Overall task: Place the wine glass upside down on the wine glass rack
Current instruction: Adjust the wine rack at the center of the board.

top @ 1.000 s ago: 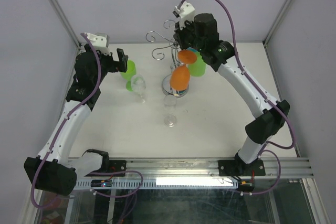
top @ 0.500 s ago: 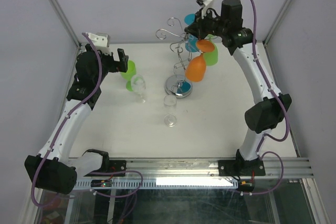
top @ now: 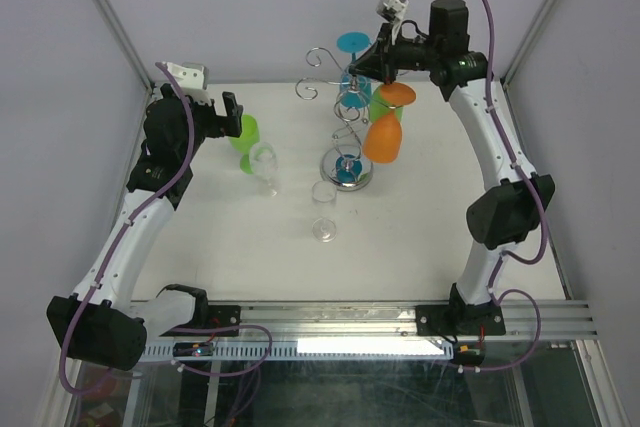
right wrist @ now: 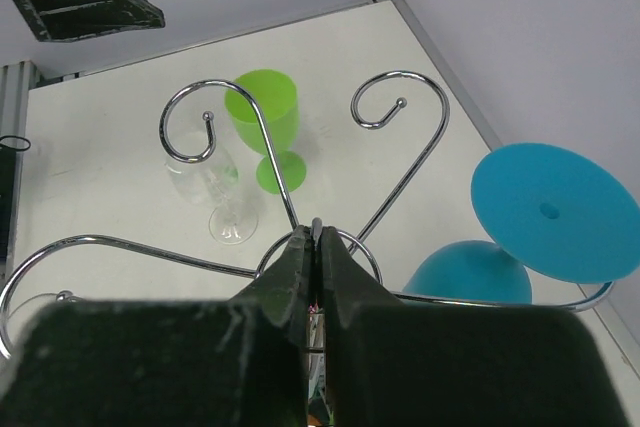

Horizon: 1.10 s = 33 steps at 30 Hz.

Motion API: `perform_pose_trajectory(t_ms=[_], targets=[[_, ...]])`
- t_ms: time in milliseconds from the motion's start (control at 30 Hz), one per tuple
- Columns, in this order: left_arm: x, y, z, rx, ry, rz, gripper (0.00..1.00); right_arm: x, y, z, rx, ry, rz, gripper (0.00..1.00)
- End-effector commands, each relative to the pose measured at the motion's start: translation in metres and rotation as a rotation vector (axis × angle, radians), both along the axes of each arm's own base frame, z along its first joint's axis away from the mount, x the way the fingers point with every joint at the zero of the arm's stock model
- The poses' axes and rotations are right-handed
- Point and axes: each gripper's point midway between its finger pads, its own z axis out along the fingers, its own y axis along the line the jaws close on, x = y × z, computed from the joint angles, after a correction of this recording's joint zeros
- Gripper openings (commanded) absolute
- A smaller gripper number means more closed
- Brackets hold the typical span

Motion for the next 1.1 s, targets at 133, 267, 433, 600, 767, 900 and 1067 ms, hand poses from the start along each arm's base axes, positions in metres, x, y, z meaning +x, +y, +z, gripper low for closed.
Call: perform_pose_trajectory(t_ms=[133, 267, 433, 600, 767, 900, 1067], targets=[[0.001, 0.006, 0.016, 0.012, -0.048, 0.016, 0.98, -0.026, -0.008, 0.071, 0.101, -0.255, 0.214, 0.0], [0.001, 0.007, 0.015, 0.013, -0.048, 0.019, 0.98, -0.03, -0.011, 0.067, 0.114, -0.237, 0.267, 0.0], [0.001, 0.006, 0.015, 0.012, -0.046, 0.017, 0.98, -0.029, -0.014, 0.06, 0.111, -0.221, 0.272, 0.06], [0.001, 0.006, 0.015, 0.012, -0.047, 0.016, 0.98, -0.026, -0.016, 0.057, 0.103, -0.22, 0.248, 0.25], [0.001, 0.005, 0.015, 0.012, -0.046, 0.012, 0.98, -0.026, -0.018, 0.055, 0.093, -0.229, 0.223, 0.36], [0.0, 0.005, 0.016, 0.011, -0.049, 0.013, 0.97, -0.024, -0.02, 0.06, 0.089, -0.237, 0.191, 0.4], [0.0, 0.006, 0.016, 0.012, -0.048, 0.014, 0.97, -0.024, -0.025, 0.081, 0.118, -0.279, 0.096, 0.47]])
